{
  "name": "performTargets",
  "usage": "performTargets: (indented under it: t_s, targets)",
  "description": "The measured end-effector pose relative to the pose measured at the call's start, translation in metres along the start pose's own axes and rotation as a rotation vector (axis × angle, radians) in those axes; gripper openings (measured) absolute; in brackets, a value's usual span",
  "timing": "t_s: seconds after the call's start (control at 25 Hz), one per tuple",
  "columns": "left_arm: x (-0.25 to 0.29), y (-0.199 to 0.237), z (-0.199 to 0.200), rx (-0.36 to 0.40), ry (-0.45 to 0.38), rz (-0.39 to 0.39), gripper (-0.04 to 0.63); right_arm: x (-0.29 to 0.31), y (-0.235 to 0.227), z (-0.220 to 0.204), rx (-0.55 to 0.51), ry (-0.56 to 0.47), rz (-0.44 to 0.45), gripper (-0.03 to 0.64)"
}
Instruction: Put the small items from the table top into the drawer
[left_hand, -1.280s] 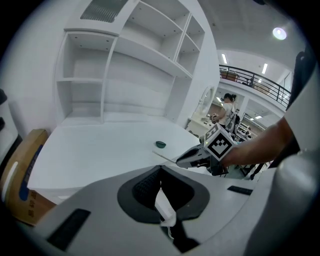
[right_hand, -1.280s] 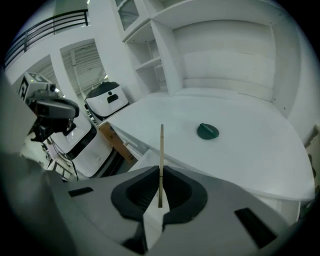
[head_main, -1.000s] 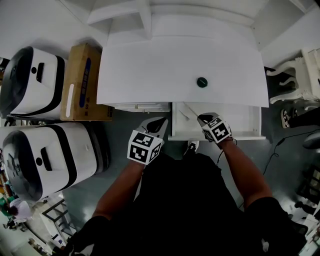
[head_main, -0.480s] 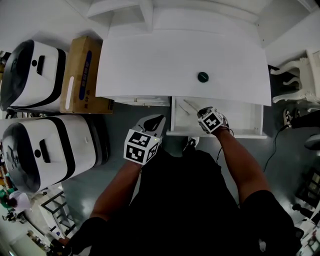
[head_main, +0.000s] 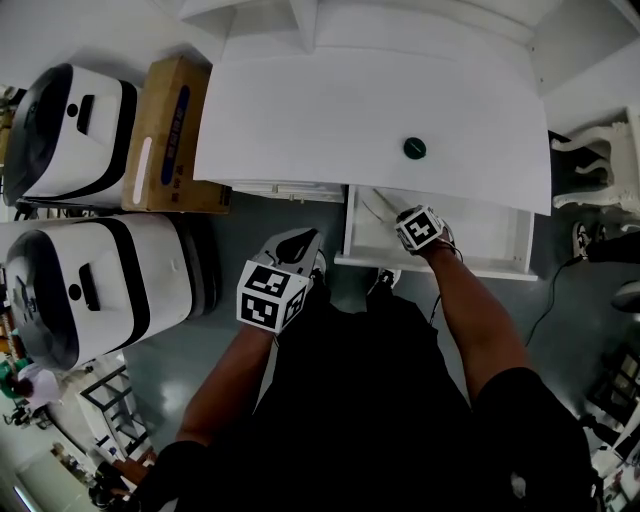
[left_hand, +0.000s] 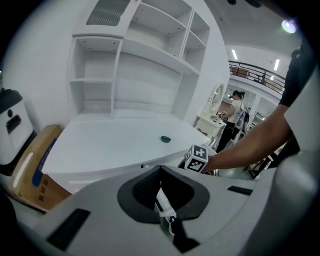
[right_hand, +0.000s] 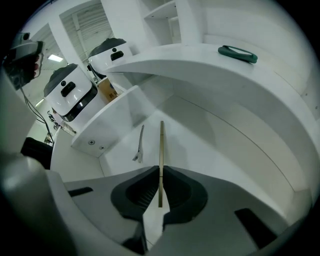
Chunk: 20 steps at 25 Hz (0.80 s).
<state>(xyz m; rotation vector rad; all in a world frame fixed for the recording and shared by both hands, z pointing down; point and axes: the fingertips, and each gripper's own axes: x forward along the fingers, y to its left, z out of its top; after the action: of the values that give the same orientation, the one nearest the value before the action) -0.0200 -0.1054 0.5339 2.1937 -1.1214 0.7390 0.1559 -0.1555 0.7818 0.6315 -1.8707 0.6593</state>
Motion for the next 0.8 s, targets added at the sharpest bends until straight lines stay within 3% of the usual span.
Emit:
performTargets:
  t_s: [0.36,0.8]
  targets:
    - [-0.002,0.004,-0.003,-0.019,0.001,0.01,0.009,0.011,0.002,-0.002,-0.03,0.036,-0.001,0.044]
    - [-0.001,0.002,0.002,0.002,-0.01,-0.013,0.009,0.003,-0.003,-0.008,0.01,0.063,-0.03,0.046]
